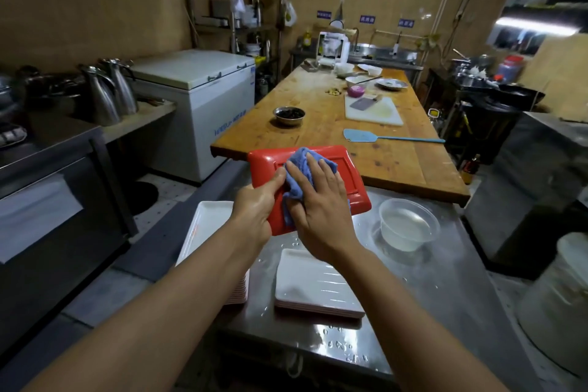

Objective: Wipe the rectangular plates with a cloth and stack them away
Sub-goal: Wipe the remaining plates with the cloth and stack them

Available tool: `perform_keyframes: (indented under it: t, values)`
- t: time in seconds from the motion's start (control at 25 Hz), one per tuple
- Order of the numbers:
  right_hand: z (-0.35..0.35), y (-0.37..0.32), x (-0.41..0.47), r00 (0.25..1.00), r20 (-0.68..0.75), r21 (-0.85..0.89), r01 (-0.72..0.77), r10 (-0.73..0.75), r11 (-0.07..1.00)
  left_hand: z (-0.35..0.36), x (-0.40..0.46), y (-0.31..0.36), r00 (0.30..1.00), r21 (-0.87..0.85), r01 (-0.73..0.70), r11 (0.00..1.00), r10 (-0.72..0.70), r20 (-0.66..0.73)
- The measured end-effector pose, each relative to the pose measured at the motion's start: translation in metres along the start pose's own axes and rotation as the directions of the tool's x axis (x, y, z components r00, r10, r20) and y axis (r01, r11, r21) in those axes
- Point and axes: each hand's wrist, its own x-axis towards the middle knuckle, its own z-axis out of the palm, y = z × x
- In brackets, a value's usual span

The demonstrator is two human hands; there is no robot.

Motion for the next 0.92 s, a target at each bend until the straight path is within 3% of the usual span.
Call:
perform_keyframes:
  t: [0.12,0.32,0.44,0.68,0.76,0.84,0.92]
  values:
    - [0.002,-0.001,0.01,0.997,0.074,0.003,0.001,-0.001,1.0,-0.01,-0.001,0.0,0.999,0.004,-0.044,0.999,0.044,0.001]
    - [0.005,0.028,0.016,0.99,0.026,0.08,-0.139,0.137,0.987,-0.035,0.001,0.006,0.998,-0.014,-0.056,0.998,0.056,-0.021]
    - [0.012,0.036,0.014,0.957,0.04,0.292,-0.287,0.288,0.912,-0.05,0.002,0.01,0.999,-0.008,-0.043,0.999,0.042,-0.025]
    - [0.03,0.031,0.012,0.904,0.061,0.482,-0.397,0.422,0.781,-0.085,0.005,0.013,0.998,0.004,-0.016,1.0,0.016,-0.064]
    - [0.036,0.029,0.015,0.881,0.113,0.442,-0.458,0.459,0.771,-0.096,0.005,0.014,0.997,0.023,-0.022,0.999,0.024,-0.077]
    - [0.043,0.028,0.017,0.859,0.154,0.334,-0.51,0.488,0.793,-0.108,0.006,0.016,0.993,0.05,-0.081,0.995,0.085,-0.085]
    - [0.047,0.025,0.016,0.845,0.168,0.359,-0.533,0.508,0.766,-0.12,0.01,0.02,0.961,0.152,-0.24,0.959,0.257,-0.104]
